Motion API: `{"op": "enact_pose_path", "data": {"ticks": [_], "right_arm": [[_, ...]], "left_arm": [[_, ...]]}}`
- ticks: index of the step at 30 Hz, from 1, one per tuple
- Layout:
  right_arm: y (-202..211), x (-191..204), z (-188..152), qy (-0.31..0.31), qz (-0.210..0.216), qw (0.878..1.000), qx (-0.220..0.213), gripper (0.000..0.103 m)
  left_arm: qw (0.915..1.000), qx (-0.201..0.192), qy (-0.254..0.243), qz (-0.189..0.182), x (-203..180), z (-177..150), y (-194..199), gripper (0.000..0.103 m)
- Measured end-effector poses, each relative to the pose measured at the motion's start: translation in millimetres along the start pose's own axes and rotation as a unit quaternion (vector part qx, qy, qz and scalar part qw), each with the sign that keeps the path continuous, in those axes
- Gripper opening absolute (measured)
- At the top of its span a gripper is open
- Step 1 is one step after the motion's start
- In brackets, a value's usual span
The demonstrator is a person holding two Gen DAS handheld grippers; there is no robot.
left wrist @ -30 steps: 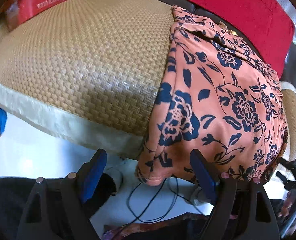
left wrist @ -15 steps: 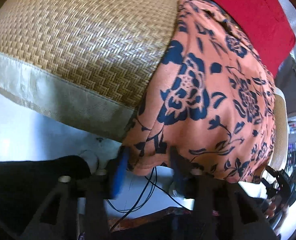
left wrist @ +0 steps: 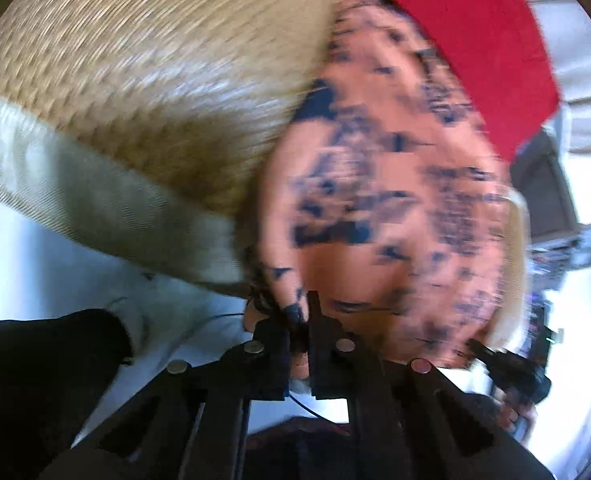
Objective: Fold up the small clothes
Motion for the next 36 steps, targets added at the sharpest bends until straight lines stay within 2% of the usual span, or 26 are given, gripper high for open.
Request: {"op": "enact_pose_path", "data": {"ticks": [3, 6, 8, 10, 13, 15, 18, 21, 23, 27, 30, 31, 33, 34, 35, 36], "right_arm": [[28.6, 13.8, 7.9, -0.003, 0.084, 0.996, 0.000, 0.004], [69.1, 33.7, 28.3, 0.010, 0.150, 0.988, -0.025, 0.003], [84.2, 46.3, 55.2, 0.008, 0.179, 0.983, -0.038, 0.003], [103.3, 59.8, 86.0, 0.005, 0.206, 0.977, -0.060, 0.003], [121.2, 76.1, 139.4, -0.004, 0.222, 0.971, -0.092, 0.003], [126.6, 82.3, 179.8, -0.017, 0.223, 0.968, -0.112, 0.003], [100.5, 90.8, 245.3, -0.057, 0.222, 0.964, -0.135, 0.003], [61.4, 92.8, 295.2, -0.103, 0.231, 0.956, -0.146, 0.003], [22.6, 92.9, 324.0, -0.133, 0.226, 0.954, -0.145, 0.003], [-32.1, 86.3, 345.6, -0.168, 0.217, 0.951, -0.141, 0.004], [-48.6, 76.2, 341.6, -0.201, 0.268, 0.930, -0.153, 0.007], [-49.7, 72.9, 339.6, -0.208, 0.280, 0.924, -0.156, 0.010], [-47.4, 64.6, 336.0, -0.223, 0.295, 0.914, -0.166, 0.023], [-41.9, 59.8, 334.3, -0.234, 0.295, 0.910, -0.175, 0.035], [-32.8, 55.7, 332.4, -0.243, 0.293, 0.906, -0.186, 0.062], [-16.8, 52.5, 328.5, -0.247, 0.286, 0.903, -0.206, 0.077]], "left_arm": [[0.9987, 0.006, -0.012, -0.049, -27.0, 8.2, 28.8, 0.006], [0.9955, -0.015, -0.034, -0.087, -57.5, 38.7, 61.8, 0.006], [0.9928, -0.024, -0.043, -0.109, -77.0, 68.6, 78.3, 0.006], [0.9911, -0.038, -0.055, -0.115, -100.0, 98.8, 90.7, 0.006], [0.9875, -0.059, -0.058, -0.134, -129.7, 154.6, 99.5, 0.006], [0.9869, -0.077, -0.062, -0.128, -147.7, 198.9, 101.9, 0.006], [0.9884, -0.097, -0.031, -0.113, -150.2, 257.0, 81.2, 0.006], [0.9894, -0.115, -0.002, -0.089, -137.9, 310.7, 37.9, 0.006], [0.9905, -0.110, 0.020, -0.079, -126.3, 327.6, 9.6, 0.006], [0.9930, -0.093, 0.058, -0.045, -99.8, 341.9, -42.0, 0.006], [0.9910, -0.096, 0.082, -0.045, -85.2, 339.2, -54.9, 0.010], [0.9889, -0.102, 0.092, -0.058, -80.9, 337.5, -54.7, 0.011], [0.9847, -0.118, 0.107, -0.070, -75.8, 332.3, -47.4, 0.020], [0.9836, -0.128, 0.110, -0.062, -74.3, 330.0, -40.9, 0.025], [0.9825, -0.143, 0.108, -0.052, -76.3, 328.7, -31.1, 0.032], [0.9802, -0.169, 0.097, -0.033, -81.1, 326.2, -15.9, 0.040]]}}
Point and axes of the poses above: each gripper's, at about its wrist camera, not at the fingertips, and y roughly against the way its jaws point, x to its left, z to its top, the point moved 6 cm from there along -y, roughly the way its jaws point, and after that the axes turned 2 degrees about y, right-handed, at the moved point
